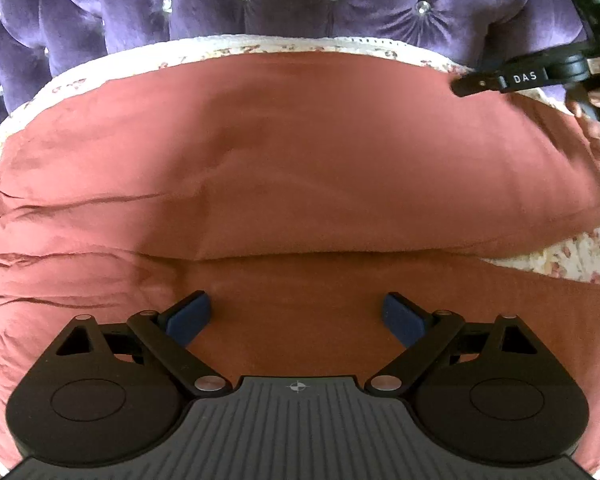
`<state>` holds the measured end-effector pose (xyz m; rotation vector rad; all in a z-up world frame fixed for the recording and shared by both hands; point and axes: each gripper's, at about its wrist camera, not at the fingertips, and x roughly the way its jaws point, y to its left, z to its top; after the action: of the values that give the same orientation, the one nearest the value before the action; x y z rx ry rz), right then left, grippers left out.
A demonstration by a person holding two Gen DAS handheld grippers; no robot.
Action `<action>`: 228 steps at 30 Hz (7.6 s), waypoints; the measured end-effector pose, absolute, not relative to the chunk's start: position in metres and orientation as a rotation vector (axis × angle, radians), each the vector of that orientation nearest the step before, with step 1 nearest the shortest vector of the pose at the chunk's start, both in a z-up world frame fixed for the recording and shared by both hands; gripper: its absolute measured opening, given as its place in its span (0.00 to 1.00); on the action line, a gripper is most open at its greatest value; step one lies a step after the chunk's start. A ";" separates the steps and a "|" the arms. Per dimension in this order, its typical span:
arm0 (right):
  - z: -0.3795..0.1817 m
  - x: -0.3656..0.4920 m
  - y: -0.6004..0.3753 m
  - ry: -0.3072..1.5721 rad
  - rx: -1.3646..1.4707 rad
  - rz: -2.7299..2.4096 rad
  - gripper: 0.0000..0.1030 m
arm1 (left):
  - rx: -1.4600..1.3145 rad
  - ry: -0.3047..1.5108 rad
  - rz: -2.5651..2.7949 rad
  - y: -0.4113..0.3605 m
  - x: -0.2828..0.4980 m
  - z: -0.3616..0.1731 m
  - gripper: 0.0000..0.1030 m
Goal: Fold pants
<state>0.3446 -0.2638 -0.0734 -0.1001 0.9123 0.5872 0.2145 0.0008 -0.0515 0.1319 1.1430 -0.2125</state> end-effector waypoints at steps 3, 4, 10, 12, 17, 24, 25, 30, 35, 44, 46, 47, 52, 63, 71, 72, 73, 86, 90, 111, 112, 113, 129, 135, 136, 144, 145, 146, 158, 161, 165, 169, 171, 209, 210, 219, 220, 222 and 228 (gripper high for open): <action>-0.061 0.330 -0.262 0.882 -0.082 0.591 0.11 | 0.124 1.123 -0.211 0.002 0.215 -0.044 0.91; -0.053 0.319 -0.260 0.849 -0.097 0.584 0.11 | 0.124 1.110 -0.203 0.003 0.215 -0.041 0.91; -0.002 0.227 -0.238 0.686 -0.197 0.565 0.10 | 0.058 1.030 -0.173 0.014 0.220 -0.002 0.91; 0.004 0.197 -0.228 0.662 -0.213 0.559 0.09 | 0.035 1.002 -0.172 0.015 0.222 0.011 0.91; 0.003 0.132 -0.205 0.643 -0.257 0.527 0.08 | 0.005 0.983 -0.169 0.011 0.227 0.034 0.91; -0.020 0.102 -0.189 0.667 -0.259 0.483 0.08 | -0.067 1.064 -0.176 0.002 0.245 0.025 0.91; -0.021 0.098 -0.187 0.666 -0.265 0.479 0.08 | -0.061 1.082 -0.167 0.000 0.247 0.021 0.91; -0.021 0.095 -0.184 0.652 -0.251 0.457 0.08 | -0.003 1.120 -0.087 -0.006 0.249 0.005 0.91; -0.020 0.097 -0.187 0.655 -0.213 0.440 0.08 | 0.017 1.199 -0.104 -0.010 0.258 -0.013 0.18; 0.008 0.049 -0.183 0.613 -0.186 0.422 0.08 | 0.105 1.001 -0.141 -0.001 0.163 0.032 0.15; 0.009 0.030 -0.178 0.621 -0.177 0.415 0.08 | 0.100 0.984 -0.155 0.007 0.134 0.033 0.15; 0.008 0.021 -0.175 0.627 -0.172 0.413 0.08 | 0.096 0.981 -0.157 0.010 0.120 0.031 0.15; -0.014 -0.017 -0.156 0.675 -0.193 0.403 0.08 | 0.098 1.003 -0.161 0.022 0.071 0.002 0.15; -0.016 -0.021 -0.168 0.764 -0.029 0.360 0.19 | 0.111 1.057 -0.153 0.028 0.069 -0.050 0.18; 0.011 0.051 -0.209 0.713 0.095 0.087 0.58 | 0.081 1.039 -0.149 0.030 0.063 -0.055 0.17; 0.008 0.066 -0.213 0.734 0.115 0.053 0.58 | 0.077 1.038 -0.149 0.030 0.063 -0.055 0.18; 0.004 0.082 -0.216 0.753 0.138 0.016 0.58 | 0.073 1.037 -0.149 0.031 0.062 -0.055 0.18; -0.056 0.206 -0.216 0.989 0.042 -0.234 0.39 | 0.013 1.052 -0.153 0.038 0.067 -0.055 0.18; -0.035 0.187 -0.229 0.929 0.085 -0.214 0.05 | 0.020 1.051 -0.147 0.038 0.066 -0.055 0.18; -0.040 -0.090 -0.390 0.947 0.445 -0.341 0.41 | 0.073 1.032 -0.094 0.026 0.062 -0.055 0.18; -0.036 -0.094 -0.396 0.927 0.443 -0.349 0.41 | 0.073 1.033 -0.091 0.026 0.062 -0.055 0.18; -0.032 -0.091 -0.402 0.910 0.438 -0.356 0.41 | 0.074 1.035 -0.089 0.026 0.062 -0.055 0.18; -0.067 -0.025 -0.478 0.863 0.312 -0.277 0.53 | 0.106 1.036 -0.069 0.021 0.063 -0.055 0.18; -0.063 -0.029 -0.469 0.850 0.315 -0.223 0.11 | 0.109 1.036 -0.061 0.019 0.063 -0.054 0.17; -0.057 -0.031 -0.464 0.832 0.281 -0.230 0.08 | 0.103 1.034 -0.063 0.020 0.063 -0.054 0.17; -0.040 -0.056 -0.472 0.776 0.246 -0.396 0.06 | 0.061 1.012 -0.081 0.022 0.061 -0.053 0.18; -0.053 -0.052 -0.475 0.834 0.267 -0.399 0.06 | 0.077 1.007 -0.080 0.020 0.060 -0.053 0.18; -0.063 -0.050 -0.476 0.872 0.272 -0.398 0.06 | 0.089 1.005 -0.081 0.018 0.059 -0.053 0.18; -0.023 -0.054 -0.452 0.799 0.200 -0.484 0.38 | 0.078 1.040 -0.161 0.032 0.040 -0.044 0.23; -0.004 -0.053 -0.432 0.756 0.232 -0.397 0.38 | 0.078 1.028 -0.178 0.041 0.035 -0.034 0.26; 0.010 -0.038 -0.383 0.731 0.232 -0.221 0.38 | 0.068 1.000 -0.120 0.068 0.044 -0.017 0.29; 0.015 -0.018 -0.318 0.724 0.179 -0.035 0.38 | 0.066 0.975 0.000 0.109 0.067 -0.005 0.31; 0.015 -0.008 -0.282 0.723 0.147 0.054 0.38 | 0.046 0.982 0.046 0.132 0.081 -0.002 0.33; -0.034 0.005 -0.023 0.589 -0.354 0.580 0.10 | -0.142 0.985 0.206 0.243 0.144 0.009 0.04; -0.033 0.002 -0.023 0.590 -0.361 0.595 0.10 | -0.128 0.980 0.202 0.242 0.140 0.012 0.04; -0.066 -0.004 -0.004 0.661 -0.447 0.619 0.17 | -0.041 1.104 0.194 0.245 0.137 -0.029 0.10; -0.061 -0.005 -0.007 0.661 -0.425 0.623 0.18 | -0.033 1.094 0.196 0.245 0.134 -0.025 0.11; -0.052 -0.005 -0.018 0.659 -0.362 0.635 0.26 | -0.007 1.059 0.217 0.244 0.126 -0.011 0.16; -0.027 0.012 -0.058 0.657 -0.154 0.608 0.32 | 0.115 0.889 0.321 0.223 0.106 0.030 0.22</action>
<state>0.0124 -0.0579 -0.0266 -0.1543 0.6567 0.6077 0.1055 0.2229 0.0303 0.1149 0.8891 0.3209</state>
